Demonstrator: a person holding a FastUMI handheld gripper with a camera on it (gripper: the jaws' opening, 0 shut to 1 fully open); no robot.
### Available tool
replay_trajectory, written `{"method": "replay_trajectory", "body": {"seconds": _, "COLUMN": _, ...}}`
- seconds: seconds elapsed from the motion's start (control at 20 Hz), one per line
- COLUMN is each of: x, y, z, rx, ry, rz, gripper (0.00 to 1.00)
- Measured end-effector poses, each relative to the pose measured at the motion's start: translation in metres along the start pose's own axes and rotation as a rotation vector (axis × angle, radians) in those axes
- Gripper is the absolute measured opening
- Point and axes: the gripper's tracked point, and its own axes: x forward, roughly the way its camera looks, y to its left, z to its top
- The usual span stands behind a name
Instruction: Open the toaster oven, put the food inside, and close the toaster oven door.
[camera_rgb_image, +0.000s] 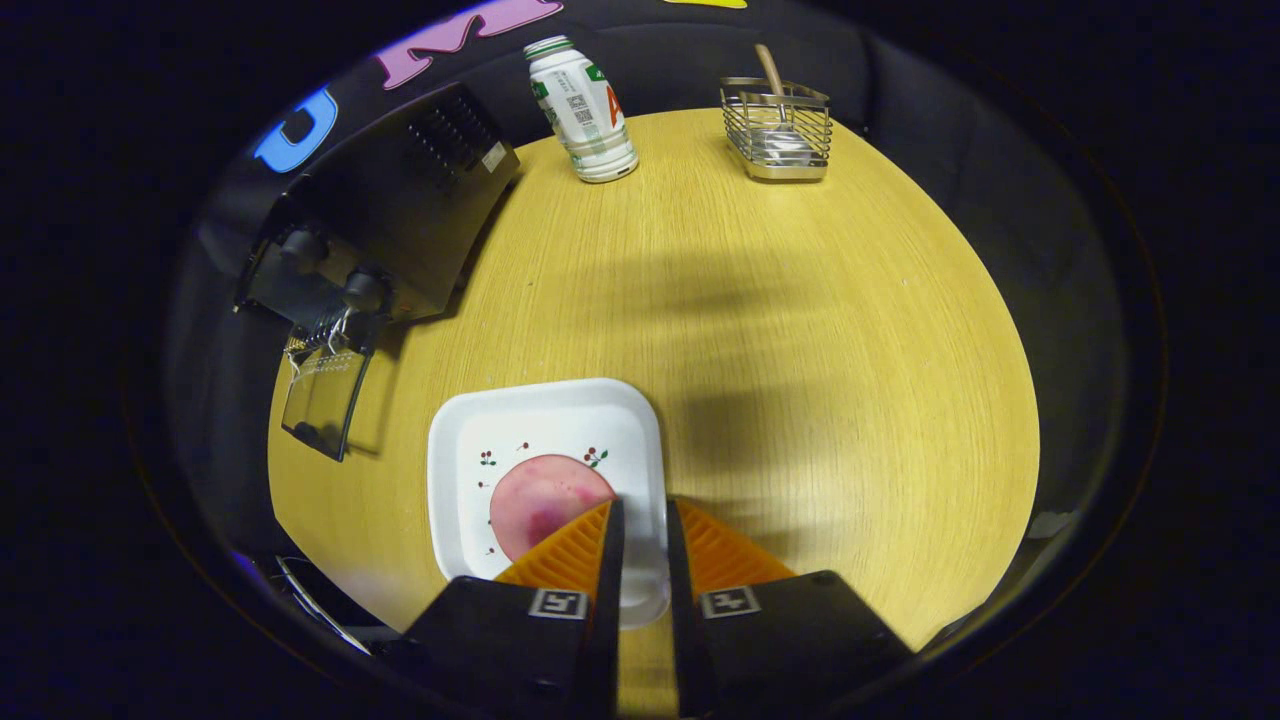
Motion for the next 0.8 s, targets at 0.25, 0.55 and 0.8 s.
{"method": "replay_trajectory", "body": {"seconds": 0.25, "x": -0.0001, "y": 0.0009, "z": -0.0031, "rx": 0.035, "ry": 0.049, "rz": 0.01, "gripper": 0.24}}
{"method": "replay_trajectory", "body": {"seconds": 0.55, "x": 0.0003, "y": 0.002, "z": -0.0069, "rx": 0.091, "ry": 0.082, "rz": 0.045, "gripper": 0.23}}
{"method": "replay_trajectory", "body": {"seconds": 0.8, "x": -0.0001, "y": -0.0022, "z": -0.0069, "rx": 0.254, "ry": 0.097, "rz": 0.083, "gripper": 0.17}}
